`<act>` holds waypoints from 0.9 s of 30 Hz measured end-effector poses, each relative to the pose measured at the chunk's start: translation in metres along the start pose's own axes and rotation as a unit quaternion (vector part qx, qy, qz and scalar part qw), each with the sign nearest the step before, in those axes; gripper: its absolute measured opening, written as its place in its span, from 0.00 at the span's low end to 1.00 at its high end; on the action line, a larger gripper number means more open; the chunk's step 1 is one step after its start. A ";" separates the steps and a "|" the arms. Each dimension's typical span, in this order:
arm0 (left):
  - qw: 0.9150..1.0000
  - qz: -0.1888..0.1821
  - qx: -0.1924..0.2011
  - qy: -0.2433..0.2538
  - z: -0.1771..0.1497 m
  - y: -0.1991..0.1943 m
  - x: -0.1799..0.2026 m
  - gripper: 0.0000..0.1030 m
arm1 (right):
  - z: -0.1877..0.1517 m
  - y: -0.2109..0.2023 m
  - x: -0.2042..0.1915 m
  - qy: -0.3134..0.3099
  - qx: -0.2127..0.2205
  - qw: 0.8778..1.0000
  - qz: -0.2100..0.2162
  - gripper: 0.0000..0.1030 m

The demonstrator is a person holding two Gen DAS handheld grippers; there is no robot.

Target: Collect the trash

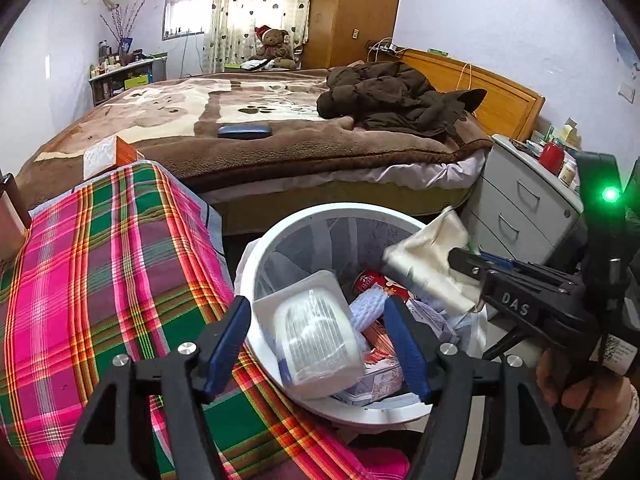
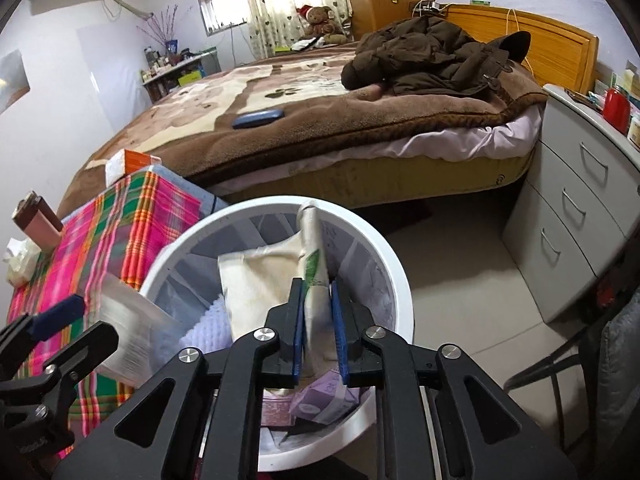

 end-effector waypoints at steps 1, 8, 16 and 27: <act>1.000 0.003 0.002 0.000 0.000 -0.001 -0.001 0.73 | -0.001 0.000 0.000 0.000 -0.002 1.000 0.003 0.31; 1.000 0.011 0.006 -0.013 -0.002 -0.007 -0.011 0.76 | -0.001 -0.008 -0.001 0.003 0.008 1.000 0.005 0.46; 0.999 0.028 0.020 -0.021 -0.007 -0.025 -0.020 0.76 | -0.006 -0.027 -0.013 -0.004 0.028 0.999 0.025 0.46; 0.994 0.085 0.056 -0.037 -0.022 -0.063 -0.041 0.79 | -0.019 -0.059 -0.043 -0.032 0.078 0.995 0.049 0.46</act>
Point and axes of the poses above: each gripper's, at about its wrist camera, not at the fingertips, and y roughly the way its jaws point, x to its right, z to its top, the point moved 6 cm from there along y, roughly the way its jaws point, and after that the axes turned 2 degrees about z, right-handed, at the moved point
